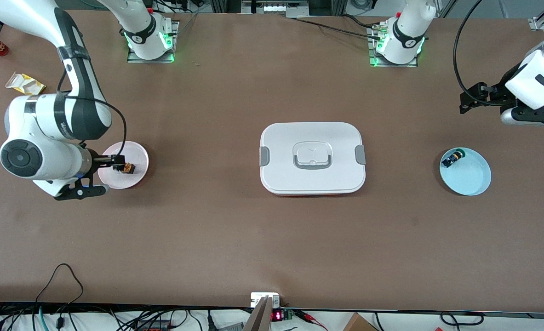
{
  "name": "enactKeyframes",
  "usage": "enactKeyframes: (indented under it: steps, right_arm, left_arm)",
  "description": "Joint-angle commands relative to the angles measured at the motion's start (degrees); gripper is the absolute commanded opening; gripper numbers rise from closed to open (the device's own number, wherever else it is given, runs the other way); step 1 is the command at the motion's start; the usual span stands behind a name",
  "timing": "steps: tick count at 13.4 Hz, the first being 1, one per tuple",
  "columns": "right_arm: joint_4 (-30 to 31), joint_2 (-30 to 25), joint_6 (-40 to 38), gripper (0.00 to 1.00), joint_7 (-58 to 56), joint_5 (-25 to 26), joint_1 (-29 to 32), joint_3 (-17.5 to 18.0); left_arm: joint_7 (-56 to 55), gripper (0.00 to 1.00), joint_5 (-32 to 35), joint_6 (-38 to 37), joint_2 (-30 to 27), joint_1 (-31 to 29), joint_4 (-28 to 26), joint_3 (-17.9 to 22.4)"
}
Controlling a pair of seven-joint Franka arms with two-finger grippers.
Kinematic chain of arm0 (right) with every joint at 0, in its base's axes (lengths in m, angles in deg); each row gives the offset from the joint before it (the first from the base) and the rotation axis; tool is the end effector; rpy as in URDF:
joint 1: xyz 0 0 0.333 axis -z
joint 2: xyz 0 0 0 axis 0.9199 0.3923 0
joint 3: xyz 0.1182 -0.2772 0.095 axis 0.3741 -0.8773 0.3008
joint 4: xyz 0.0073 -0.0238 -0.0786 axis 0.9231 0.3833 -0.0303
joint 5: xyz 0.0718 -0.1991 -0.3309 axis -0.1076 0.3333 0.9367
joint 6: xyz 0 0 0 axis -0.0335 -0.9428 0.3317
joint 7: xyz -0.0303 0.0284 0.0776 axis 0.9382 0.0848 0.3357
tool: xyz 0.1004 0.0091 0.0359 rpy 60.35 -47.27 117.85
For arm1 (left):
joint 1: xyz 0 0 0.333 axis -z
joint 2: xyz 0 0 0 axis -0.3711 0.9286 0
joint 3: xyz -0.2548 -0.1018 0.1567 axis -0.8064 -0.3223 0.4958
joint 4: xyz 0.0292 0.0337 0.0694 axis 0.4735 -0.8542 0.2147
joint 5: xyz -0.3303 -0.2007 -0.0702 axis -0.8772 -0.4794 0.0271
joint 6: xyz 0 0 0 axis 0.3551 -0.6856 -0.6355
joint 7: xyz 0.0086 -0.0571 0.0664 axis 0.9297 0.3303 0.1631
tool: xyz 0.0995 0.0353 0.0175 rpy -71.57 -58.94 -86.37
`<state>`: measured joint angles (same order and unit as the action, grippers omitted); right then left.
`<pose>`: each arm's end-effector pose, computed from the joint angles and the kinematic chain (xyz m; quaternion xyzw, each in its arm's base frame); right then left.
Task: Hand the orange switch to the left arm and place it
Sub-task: 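Lower the right gripper over the orange switch on the white plate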
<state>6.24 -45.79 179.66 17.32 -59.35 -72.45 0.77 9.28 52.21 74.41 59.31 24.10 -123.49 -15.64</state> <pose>0.6427 0.0417 0.3306 0.9856 0.0686 -0.1402 0.0649 0.5430 -0.0339 0.5943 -0.9988 0.0224 0.0434 0.0049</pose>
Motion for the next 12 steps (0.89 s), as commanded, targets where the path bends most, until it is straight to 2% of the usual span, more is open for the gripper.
enactKeyframes:
  steps: [1,5,9,12]
  right_arm:
    - [5.80,-0.16,7.60,1.00,0.91,0.64,1.93,0.09]
    - [7.57,2.46,11.39,1.00,0.55,0.46,3.60,0.09]
    - [9.50,2.57,13.68,1.00,0.12,0.20,4.84,0.09]
    - [13.97,2.31,19.64,1.00,0.91,0.02,4.58,0.09]
  left_arm:
    - [-0.42,1.00,0.02,-0.46,1.58,0.41,1.76,-0.78]
    - [0.11,1.00,-0.07,1.91,2.73,0.59,2.02,-0.79]
    - [0.19,1.00,-0.16,1.56,2.46,0.50,1.94,-0.87]
    - [0.19,1.00,-0.07,1.30,2.37,0.42,1.94,-0.87]
